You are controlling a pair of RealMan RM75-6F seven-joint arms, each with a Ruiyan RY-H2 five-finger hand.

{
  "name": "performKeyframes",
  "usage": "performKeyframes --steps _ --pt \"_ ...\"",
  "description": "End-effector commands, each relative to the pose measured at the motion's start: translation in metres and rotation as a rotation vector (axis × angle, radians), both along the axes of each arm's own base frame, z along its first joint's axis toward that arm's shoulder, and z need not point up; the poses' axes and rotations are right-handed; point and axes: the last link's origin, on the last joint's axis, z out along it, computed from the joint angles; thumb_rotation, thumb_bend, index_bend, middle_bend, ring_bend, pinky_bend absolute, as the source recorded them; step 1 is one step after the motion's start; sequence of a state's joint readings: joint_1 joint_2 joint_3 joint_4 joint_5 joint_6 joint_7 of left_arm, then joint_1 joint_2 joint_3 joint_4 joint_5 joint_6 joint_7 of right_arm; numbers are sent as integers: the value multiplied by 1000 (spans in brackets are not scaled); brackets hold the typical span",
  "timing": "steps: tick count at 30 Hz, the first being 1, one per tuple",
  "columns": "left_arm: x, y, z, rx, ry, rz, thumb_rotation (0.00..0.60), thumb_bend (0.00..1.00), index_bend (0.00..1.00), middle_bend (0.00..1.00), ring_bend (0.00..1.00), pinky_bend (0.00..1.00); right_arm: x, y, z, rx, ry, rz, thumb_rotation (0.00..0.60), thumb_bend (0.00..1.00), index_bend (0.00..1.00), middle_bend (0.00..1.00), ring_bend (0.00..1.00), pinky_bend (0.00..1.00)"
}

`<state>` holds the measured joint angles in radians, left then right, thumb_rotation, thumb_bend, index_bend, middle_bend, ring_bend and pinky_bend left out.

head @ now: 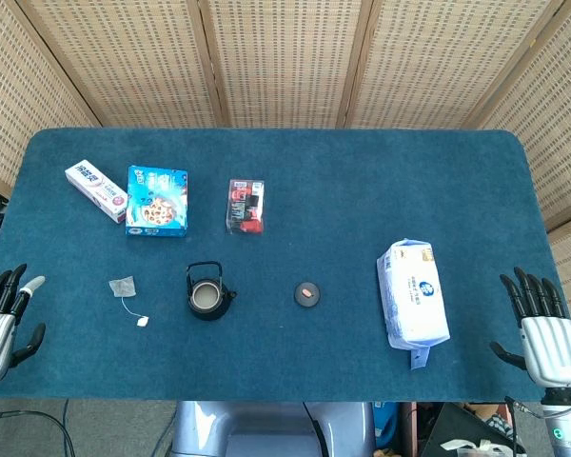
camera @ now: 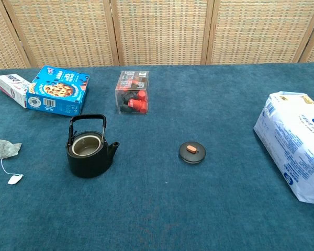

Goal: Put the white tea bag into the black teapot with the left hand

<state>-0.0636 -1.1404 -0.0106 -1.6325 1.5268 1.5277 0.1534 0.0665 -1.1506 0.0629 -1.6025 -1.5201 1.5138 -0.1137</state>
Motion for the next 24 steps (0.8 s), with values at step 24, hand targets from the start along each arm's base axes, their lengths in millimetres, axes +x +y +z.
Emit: performKeyframes --steps 24 --pt "8 3 0 -13 30 -30 600 437 137 0 0 0 -5 7 4 -7 -16 6 600 170 11 0 0 26"
